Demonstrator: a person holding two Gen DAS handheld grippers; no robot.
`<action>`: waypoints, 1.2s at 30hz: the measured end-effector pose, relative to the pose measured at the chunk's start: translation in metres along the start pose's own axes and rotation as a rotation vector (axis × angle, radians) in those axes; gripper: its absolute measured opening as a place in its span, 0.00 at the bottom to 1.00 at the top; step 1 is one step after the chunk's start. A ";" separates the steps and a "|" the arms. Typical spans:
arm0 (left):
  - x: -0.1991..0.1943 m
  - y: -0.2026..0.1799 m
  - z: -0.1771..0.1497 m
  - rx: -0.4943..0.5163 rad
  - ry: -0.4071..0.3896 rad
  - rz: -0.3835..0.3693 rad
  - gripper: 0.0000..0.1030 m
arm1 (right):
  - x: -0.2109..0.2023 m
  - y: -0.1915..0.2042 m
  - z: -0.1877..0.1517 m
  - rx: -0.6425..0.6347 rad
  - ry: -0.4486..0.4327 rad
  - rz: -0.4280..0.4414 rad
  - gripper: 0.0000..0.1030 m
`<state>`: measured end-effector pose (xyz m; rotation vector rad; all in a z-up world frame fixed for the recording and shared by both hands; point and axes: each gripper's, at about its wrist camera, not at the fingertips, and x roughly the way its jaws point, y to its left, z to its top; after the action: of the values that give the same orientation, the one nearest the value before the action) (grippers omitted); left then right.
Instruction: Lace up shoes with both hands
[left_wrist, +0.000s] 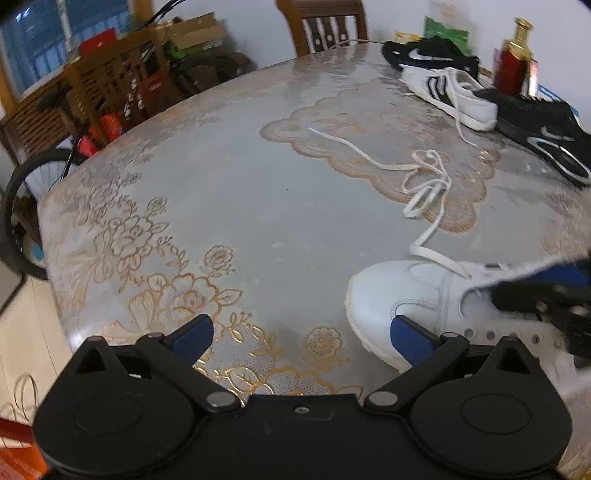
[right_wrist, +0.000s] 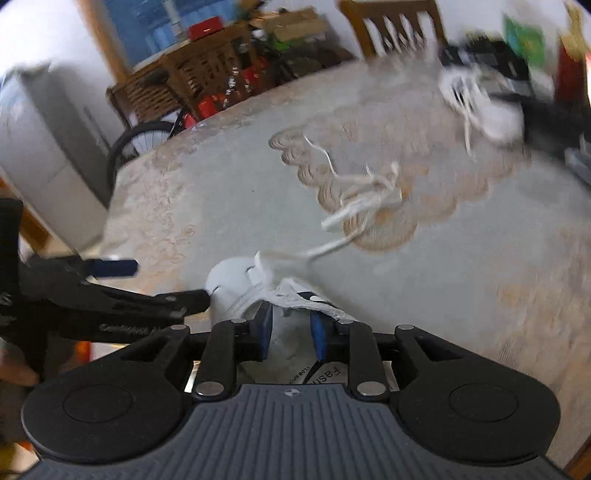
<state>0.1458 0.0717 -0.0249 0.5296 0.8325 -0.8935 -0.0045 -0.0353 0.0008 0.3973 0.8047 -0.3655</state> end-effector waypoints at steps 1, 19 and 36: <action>0.000 -0.001 0.000 0.009 -0.001 0.002 1.00 | 0.003 0.004 0.002 -0.042 0.003 -0.015 0.25; 0.003 -0.002 -0.002 0.012 0.027 -0.016 1.00 | 0.028 0.016 0.006 -0.387 0.034 0.028 0.20; -0.003 -0.007 -0.004 -0.119 0.026 0.045 1.00 | -0.069 -0.045 0.068 -0.001 0.082 0.621 0.00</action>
<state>0.1377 0.0721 -0.0254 0.4553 0.8880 -0.7927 -0.0270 -0.0953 0.0859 0.6384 0.7193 0.2319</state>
